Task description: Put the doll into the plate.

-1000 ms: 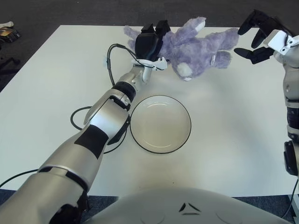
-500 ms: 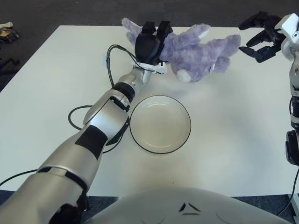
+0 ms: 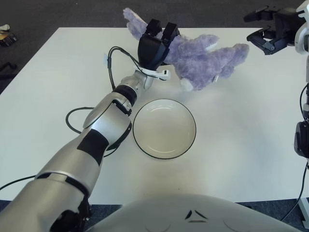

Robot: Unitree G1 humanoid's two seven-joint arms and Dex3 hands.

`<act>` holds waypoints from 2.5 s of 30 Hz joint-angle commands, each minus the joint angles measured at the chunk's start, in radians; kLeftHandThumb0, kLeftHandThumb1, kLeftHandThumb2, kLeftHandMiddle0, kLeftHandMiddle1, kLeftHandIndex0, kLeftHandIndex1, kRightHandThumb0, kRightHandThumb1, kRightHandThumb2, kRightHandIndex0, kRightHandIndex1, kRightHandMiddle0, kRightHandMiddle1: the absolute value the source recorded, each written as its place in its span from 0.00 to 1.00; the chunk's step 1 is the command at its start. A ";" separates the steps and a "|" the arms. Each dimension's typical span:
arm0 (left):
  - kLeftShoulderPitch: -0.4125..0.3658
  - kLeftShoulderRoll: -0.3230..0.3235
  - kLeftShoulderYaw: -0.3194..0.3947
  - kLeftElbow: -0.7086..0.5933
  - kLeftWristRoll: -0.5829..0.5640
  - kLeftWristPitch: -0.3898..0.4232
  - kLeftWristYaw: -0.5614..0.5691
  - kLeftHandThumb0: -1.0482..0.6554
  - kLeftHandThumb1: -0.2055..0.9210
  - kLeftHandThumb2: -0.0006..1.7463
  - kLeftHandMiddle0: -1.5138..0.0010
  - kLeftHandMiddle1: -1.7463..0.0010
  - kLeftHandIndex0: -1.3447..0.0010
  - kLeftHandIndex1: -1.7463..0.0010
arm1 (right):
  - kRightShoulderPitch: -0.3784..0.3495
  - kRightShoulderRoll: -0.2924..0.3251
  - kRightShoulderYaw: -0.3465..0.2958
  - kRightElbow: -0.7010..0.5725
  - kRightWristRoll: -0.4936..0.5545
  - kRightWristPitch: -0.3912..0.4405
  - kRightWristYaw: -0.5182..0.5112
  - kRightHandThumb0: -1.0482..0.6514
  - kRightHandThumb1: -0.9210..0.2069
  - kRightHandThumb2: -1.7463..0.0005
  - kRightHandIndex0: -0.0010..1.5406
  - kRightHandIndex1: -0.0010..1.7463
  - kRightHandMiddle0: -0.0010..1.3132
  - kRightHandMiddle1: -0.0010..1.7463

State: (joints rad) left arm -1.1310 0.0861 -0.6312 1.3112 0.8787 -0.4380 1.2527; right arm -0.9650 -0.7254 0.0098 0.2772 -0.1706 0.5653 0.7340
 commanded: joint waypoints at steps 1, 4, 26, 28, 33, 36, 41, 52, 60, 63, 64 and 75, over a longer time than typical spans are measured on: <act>-0.014 0.005 -0.015 0.002 0.020 -0.011 0.076 0.89 0.46 0.75 0.60 0.00 0.38 0.00 | -0.035 -0.031 0.041 0.061 0.005 -0.082 0.053 0.48 0.73 0.33 0.06 0.49 0.00 0.43; -0.016 0.006 -0.023 0.003 0.029 -0.021 0.104 0.89 0.46 0.75 0.60 0.00 0.38 0.00 | -0.052 -0.035 0.056 0.110 0.004 -0.124 0.071 0.47 0.73 0.34 0.06 0.47 0.00 0.44; -0.038 0.001 -0.060 0.011 0.064 -0.071 0.194 0.88 0.48 0.74 0.61 0.00 0.35 0.00 | -0.262 0.001 0.249 0.489 -0.103 -0.300 0.246 0.49 0.68 0.34 0.03 0.44 0.00 0.45; -0.039 0.000 -0.061 0.012 0.064 -0.073 0.197 0.88 0.48 0.74 0.61 0.00 0.35 0.00 | -0.275 0.007 0.262 0.512 -0.112 -0.306 0.261 0.53 0.66 0.32 0.03 0.45 0.00 0.49; -0.042 -0.002 -0.062 0.013 0.064 -0.068 0.197 0.88 0.48 0.74 0.61 0.00 0.35 0.00 | -0.284 0.017 0.275 0.546 -0.120 -0.338 0.268 0.56 0.64 0.30 0.03 0.45 0.00 0.53; -0.044 -0.003 -0.062 0.014 0.064 -0.064 0.190 0.88 0.48 0.74 0.61 0.00 0.35 0.00 | -0.281 0.023 0.283 0.556 -0.126 -0.373 0.283 0.51 0.62 0.33 0.02 0.46 0.00 0.55; -0.047 -0.002 -0.065 0.015 0.069 -0.058 0.192 0.88 0.48 0.74 0.61 0.00 0.35 0.00 | -0.273 0.035 0.284 0.552 -0.124 -0.392 0.291 0.46 0.60 0.35 0.00 0.50 0.00 0.62; -0.054 0.000 -0.073 0.018 0.082 -0.040 0.194 0.88 0.50 0.72 0.63 0.00 0.34 0.00 | -0.246 0.070 0.263 0.530 -0.093 -0.345 0.308 0.42 0.62 0.37 0.00 0.53 0.00 0.77; -0.060 0.002 -0.084 0.018 0.091 -0.038 0.211 0.88 0.51 0.71 0.63 0.00 0.34 0.00 | -0.203 0.093 0.251 0.430 -0.055 -0.169 0.367 0.58 0.64 0.27 0.13 0.74 0.01 0.80; -0.063 0.005 -0.089 0.017 0.096 -0.043 0.227 0.88 0.51 0.71 0.63 0.00 0.34 0.00 | -0.198 0.095 0.251 0.409 -0.056 -0.129 0.364 0.61 0.64 0.24 0.11 0.71 0.01 0.79; -0.064 0.005 -0.091 0.017 0.098 -0.045 0.231 0.88 0.51 0.72 0.63 0.00 0.34 0.00 | -0.197 0.096 0.250 0.402 -0.056 -0.114 0.361 0.62 0.64 0.24 0.11 0.70 0.02 0.78; -0.072 0.006 -0.094 0.028 0.098 -0.051 0.207 0.88 0.49 0.73 0.62 0.00 0.34 0.00 | -0.161 0.087 0.227 0.243 -0.053 0.001 0.305 0.63 0.65 0.21 0.05 0.65 0.00 0.73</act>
State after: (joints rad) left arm -1.1730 0.0890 -0.7225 1.3355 0.9774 -0.4899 1.4691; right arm -1.1551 -0.6306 0.2596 0.5929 -0.2389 0.5394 1.0622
